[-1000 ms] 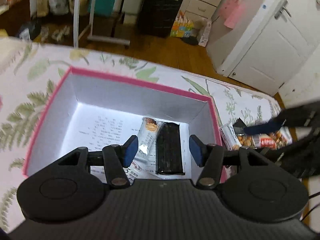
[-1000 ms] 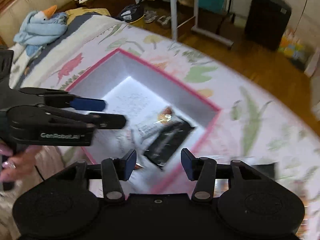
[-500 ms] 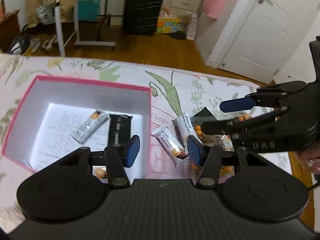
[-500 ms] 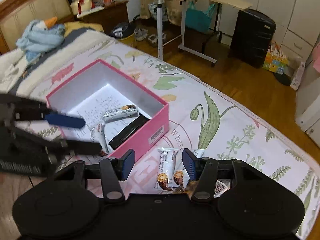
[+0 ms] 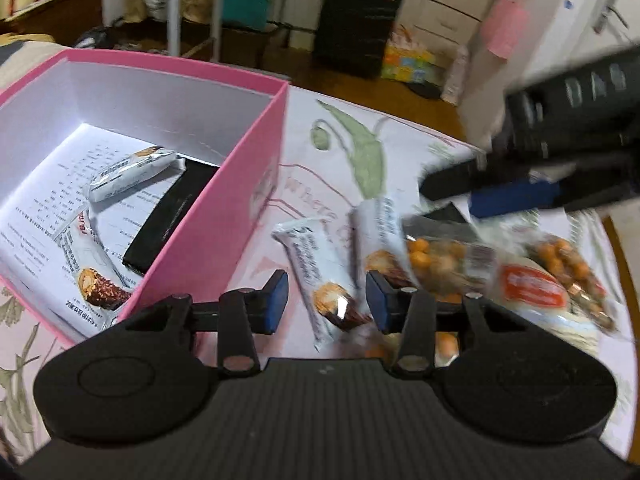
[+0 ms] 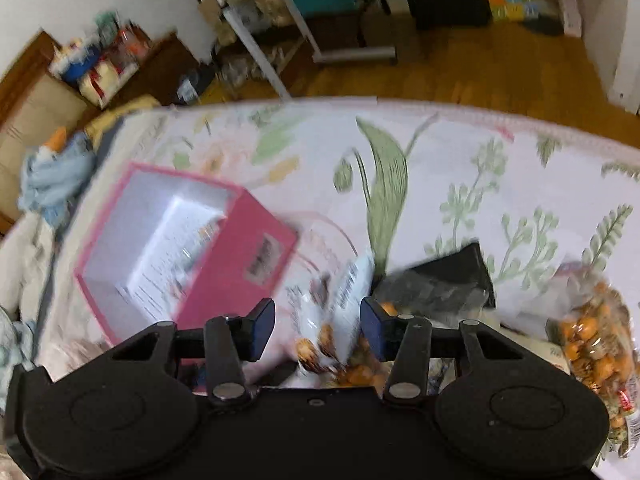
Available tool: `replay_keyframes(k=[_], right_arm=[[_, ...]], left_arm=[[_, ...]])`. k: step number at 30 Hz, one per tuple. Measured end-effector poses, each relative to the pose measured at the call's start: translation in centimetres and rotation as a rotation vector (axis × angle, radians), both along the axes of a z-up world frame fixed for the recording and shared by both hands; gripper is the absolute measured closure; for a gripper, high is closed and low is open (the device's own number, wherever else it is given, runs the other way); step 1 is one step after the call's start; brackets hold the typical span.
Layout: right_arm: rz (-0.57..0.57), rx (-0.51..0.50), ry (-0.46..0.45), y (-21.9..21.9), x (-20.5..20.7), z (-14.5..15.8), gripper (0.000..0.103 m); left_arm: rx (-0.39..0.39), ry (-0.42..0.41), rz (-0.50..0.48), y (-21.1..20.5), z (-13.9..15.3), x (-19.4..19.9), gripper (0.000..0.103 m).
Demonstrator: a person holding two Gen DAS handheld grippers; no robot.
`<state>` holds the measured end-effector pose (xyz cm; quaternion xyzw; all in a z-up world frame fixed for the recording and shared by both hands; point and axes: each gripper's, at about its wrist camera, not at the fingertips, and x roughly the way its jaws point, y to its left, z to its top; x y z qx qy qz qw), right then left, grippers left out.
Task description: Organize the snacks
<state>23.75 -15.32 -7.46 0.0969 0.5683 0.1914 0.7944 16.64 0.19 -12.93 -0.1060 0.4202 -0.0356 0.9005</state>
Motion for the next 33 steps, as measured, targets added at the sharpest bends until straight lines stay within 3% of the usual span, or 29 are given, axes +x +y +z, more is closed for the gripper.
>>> replay_keyframes(k=[4,8,11,18,20,21,23,27,33], right_arm=[[-0.012,0.023,0.048,0.2,0.3,-1.9,0.050],[-0.013,0.001,0.046,0.5,0.6,-2.7,0.050],[-0.035,-0.008,0.050,0.4,1.4,-3.3,0.050],[-0.011,-0.035,0.054,1.5,2.7,-4.9,0.051],[0.019,-0.050,0.050,2.1,2.6,-5.4,0.060],[0.057,-0.080,0.056,2.6,2.4,-5.6,0.074],[0.101,-0.074,0.035,2.9,1.8,-5.2,0.075],[0.044,-0.070,0.012,1.9,1.2,-4.3,0.075],[-0.063,-0.051,-0.017,-0.8,0.9,-2.9,0.075]], left_arm=[[0.021,-0.093,0.020,-0.3,-0.9,0.3,0.064],[0.090,-0.111,0.022,-1.4,-1.6,0.7,0.063],[0.101,-0.071,0.022,-1.7,-2.5,1.5,0.063],[0.032,-0.004,0.021,-1.0,-3.8,2.9,0.062],[0.015,0.007,0.016,-0.7,-4.0,3.1,0.065],[0.005,0.009,0.011,-0.5,-4.0,3.2,0.068],[-0.002,0.009,-0.008,-0.4,-3.8,3.1,0.080],[0.042,0.010,-0.038,-0.7,-3.4,2.8,0.082],[0.002,0.054,-0.084,-0.3,-2.8,2.7,0.083]])
